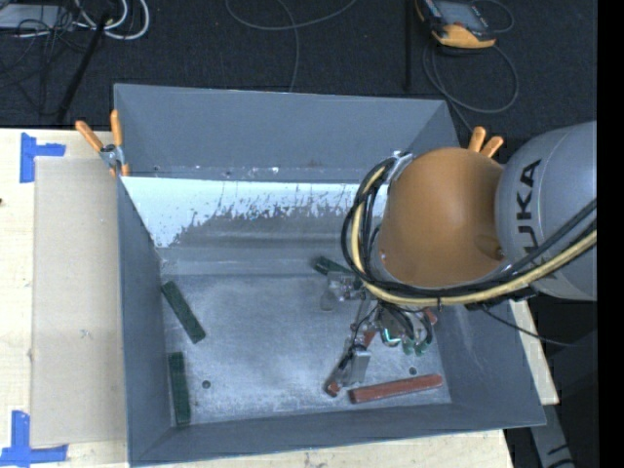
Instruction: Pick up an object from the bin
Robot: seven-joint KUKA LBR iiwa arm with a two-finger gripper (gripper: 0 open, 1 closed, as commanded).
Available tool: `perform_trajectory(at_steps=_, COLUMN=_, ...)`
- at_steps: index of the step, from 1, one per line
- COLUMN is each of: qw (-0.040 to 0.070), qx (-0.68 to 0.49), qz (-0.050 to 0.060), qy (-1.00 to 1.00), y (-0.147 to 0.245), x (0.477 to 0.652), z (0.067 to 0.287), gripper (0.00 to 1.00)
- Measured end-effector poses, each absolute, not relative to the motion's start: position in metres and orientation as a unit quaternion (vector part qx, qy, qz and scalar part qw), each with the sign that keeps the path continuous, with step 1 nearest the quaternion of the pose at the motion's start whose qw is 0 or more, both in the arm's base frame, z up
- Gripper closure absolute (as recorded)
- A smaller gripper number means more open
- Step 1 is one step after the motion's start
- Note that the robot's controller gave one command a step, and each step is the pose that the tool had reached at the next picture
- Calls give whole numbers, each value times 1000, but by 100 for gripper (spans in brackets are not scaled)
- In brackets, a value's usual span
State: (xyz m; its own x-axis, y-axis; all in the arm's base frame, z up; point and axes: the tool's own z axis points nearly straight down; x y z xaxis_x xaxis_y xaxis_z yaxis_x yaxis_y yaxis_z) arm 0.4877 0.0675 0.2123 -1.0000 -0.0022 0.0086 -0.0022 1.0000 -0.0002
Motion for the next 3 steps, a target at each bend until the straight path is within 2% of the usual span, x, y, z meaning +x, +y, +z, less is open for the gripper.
perform_trajectory(at_steps=1, qw=4, qx=56, qz=0, qy=-998, y=-7, x=483, z=143, gripper=0)
perform_trajectory(at_steps=2, qw=2, qx=232, qz=-1, qy=-973, y=10, x=492, z=70, gripper=0)
perform_trajectory(at_steps=3, qw=-1, qx=230, qz=0, qy=-973, y=10, x=494, z=73, gripper=100)
